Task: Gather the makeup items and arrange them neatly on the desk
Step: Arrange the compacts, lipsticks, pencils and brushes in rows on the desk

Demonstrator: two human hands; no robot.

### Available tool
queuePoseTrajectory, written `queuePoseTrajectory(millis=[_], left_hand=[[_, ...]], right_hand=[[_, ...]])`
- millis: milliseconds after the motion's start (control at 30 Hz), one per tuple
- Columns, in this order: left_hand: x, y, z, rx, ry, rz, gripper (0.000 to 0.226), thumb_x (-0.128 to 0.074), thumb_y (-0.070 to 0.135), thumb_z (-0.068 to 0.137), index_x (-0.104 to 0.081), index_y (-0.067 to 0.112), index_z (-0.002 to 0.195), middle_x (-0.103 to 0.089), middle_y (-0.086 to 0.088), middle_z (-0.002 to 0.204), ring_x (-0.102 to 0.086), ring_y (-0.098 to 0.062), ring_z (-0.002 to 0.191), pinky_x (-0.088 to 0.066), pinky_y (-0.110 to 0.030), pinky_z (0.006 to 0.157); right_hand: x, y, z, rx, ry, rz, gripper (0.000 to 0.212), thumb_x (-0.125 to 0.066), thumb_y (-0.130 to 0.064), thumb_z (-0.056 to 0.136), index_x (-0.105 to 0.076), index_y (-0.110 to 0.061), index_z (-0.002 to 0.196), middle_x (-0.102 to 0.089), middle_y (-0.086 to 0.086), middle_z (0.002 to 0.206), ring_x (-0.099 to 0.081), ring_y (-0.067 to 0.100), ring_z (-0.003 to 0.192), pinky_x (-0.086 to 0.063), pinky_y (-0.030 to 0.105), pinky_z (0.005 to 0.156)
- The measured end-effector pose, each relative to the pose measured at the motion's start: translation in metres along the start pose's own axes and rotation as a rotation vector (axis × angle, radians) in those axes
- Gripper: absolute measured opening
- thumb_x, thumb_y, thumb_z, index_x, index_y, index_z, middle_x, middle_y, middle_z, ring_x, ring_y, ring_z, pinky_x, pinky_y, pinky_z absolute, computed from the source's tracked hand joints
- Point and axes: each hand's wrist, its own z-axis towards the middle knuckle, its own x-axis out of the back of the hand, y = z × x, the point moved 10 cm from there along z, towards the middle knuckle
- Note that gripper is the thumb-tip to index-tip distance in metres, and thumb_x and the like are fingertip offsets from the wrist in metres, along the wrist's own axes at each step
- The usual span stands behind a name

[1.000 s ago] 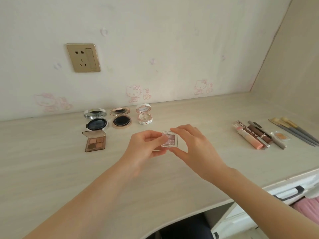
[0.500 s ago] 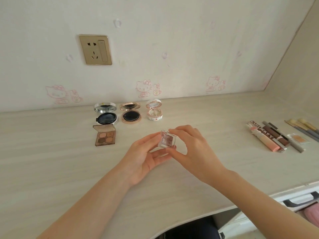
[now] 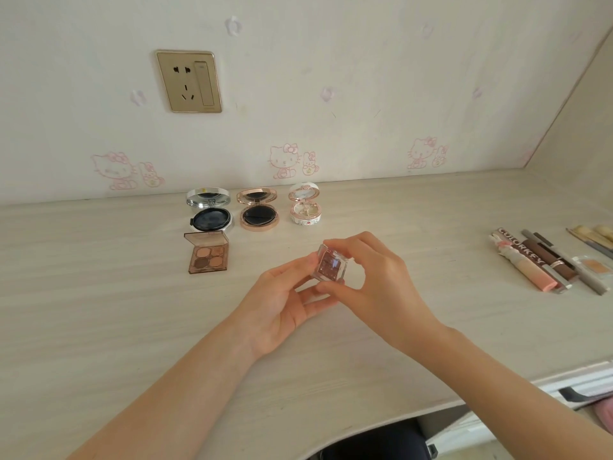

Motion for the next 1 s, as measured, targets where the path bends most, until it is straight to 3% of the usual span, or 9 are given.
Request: queuePoseTrajectory(millis=[100,300,500,633,767,1000], left_hand=[[0.000,0.001,0.000,-0.008,0.000,0.009,0.028,-0.065,0.022,0.079,-0.074,0.003,0.098,-0.068,-0.015,0.103,-0.058,-0.027,0.085,-0.058,-0.042,0.082],[0.002,0.002,-0.002,-0.005,0.010,0.010,0.027,-0.065,0.021,0.079,-0.075,0.005,0.098,-0.069,-0.014,0.102,-0.061,-0.026,0.084,-0.058,-0.038,0.076],[0.004,0.004,-0.001,-0.010,0.011,-0.015,0.025,-0.063,0.017,0.081,-0.074,0.004,0.099,-0.070,-0.015,0.102,-0.067,-0.031,0.088,-0.058,-0.040,0.078],[0.002,0.004,-0.003,-0.015,0.006,-0.007,0.034,-0.060,0.017,0.084,-0.066,-0.001,0.113,-0.068,-0.020,0.107,-0.068,-0.034,0.093,-0.059,-0.039,0.078],[0.001,0.005,-0.003,-0.034,0.000,-0.005,0.031,-0.061,0.016,0.082,-0.068,0.000,0.108,-0.069,-0.022,0.106,-0.069,-0.036,0.095,-0.059,-0.039,0.078],[0.008,0.009,-0.005,-0.114,0.103,0.198,0.030,-0.064,0.014,0.085,-0.064,0.003,0.113,-0.072,-0.017,0.103,-0.071,-0.032,0.094,-0.058,-0.038,0.083]], right_hand=[[-0.001,0.002,0.000,-0.011,-0.007,0.039,0.051,-0.081,-0.024,0.073,-0.063,-0.023,0.121,-0.056,-0.012,0.103,-0.053,-0.005,0.096,-0.040,0.007,0.084],[-0.001,0.002,-0.001,-0.006,-0.022,0.049,0.049,-0.077,-0.027,0.077,-0.063,-0.022,0.124,-0.060,-0.012,0.104,-0.056,0.001,0.096,-0.045,0.013,0.081],[0.004,0.010,0.000,-0.078,-0.090,0.107,0.032,-0.069,-0.029,0.085,-0.066,-0.031,0.116,-0.068,-0.020,0.107,-0.063,0.001,0.098,-0.050,0.021,0.089],[0.008,0.008,0.002,-0.031,-0.070,0.074,0.028,-0.061,-0.025,0.092,-0.066,-0.025,0.119,-0.070,-0.015,0.108,-0.064,0.000,0.100,-0.050,0.023,0.092],[0.015,0.000,0.005,0.053,0.002,0.035,0.026,-0.057,-0.013,0.094,-0.068,-0.020,0.116,-0.070,-0.012,0.107,-0.064,0.001,0.098,-0.050,0.024,0.090],[0.018,0.014,0.014,0.026,0.007,0.036,0.020,-0.057,-0.013,0.094,-0.071,-0.019,0.107,-0.072,-0.014,0.093,-0.066,-0.002,0.090,-0.051,0.019,0.086]])
